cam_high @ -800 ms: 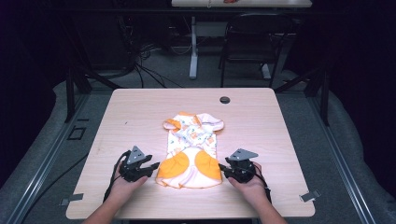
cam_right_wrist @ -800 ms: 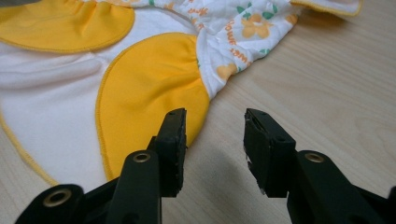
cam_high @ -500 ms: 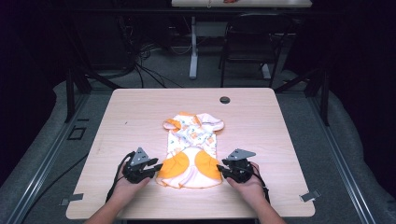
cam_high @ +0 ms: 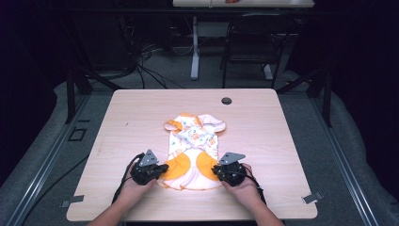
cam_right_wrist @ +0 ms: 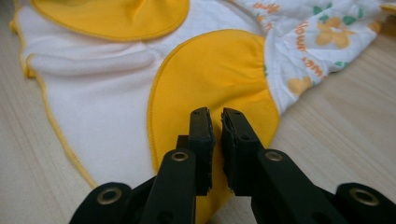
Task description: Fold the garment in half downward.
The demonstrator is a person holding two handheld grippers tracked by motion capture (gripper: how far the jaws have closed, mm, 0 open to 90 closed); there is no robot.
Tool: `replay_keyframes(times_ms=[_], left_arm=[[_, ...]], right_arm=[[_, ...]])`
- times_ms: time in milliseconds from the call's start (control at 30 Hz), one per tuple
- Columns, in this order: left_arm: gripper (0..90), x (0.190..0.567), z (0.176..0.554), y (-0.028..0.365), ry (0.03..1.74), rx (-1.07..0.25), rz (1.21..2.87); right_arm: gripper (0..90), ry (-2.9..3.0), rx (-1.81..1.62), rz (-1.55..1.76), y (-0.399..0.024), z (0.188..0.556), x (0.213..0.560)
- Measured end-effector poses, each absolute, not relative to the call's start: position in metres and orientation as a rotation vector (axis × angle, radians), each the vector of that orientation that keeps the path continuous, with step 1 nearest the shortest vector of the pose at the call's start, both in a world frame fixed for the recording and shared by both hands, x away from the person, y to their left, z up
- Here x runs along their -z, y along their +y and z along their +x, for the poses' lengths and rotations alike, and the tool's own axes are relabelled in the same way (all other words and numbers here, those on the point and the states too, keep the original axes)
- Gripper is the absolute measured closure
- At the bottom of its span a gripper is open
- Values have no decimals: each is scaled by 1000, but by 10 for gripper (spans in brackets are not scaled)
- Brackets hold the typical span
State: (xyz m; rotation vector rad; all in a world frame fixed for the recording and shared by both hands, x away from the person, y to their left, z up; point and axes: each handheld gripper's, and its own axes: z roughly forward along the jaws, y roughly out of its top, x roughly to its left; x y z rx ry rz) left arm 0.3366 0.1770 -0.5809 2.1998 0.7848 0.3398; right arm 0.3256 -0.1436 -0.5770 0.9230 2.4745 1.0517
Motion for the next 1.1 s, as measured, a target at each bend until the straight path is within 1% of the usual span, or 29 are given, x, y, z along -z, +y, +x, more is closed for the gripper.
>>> replay_keyframes(times_ms=[67,367,633,800,933,1000,1033,1100], left_arm=[[896,581,336,177,768,-342,2212],[898,580,323,177,728,-337,2241],[899,577,301,176,730,-276,2266],[899,576,287,178,746,-229,2274],[898,575,278,181,732,-218,2285],[893,573,279,184,731,-187,2286],[878,573,279,184,731,-187,2286],[875,568,284,184,731,-199,2281]], right_arm=[[822,2490,-1022,876,-142,323,577],[828,2545,-1026,857,-145,317,576],[831,2602,-1053,868,-149,301,575],[833,2653,-1005,816,-145,288,572],[832,2690,-980,795,-142,277,569],[834,2695,-1000,815,-142,272,569],[834,2695,-1000,815,-142,272,569],[844,2673,-1029,789,-143,273,559]])
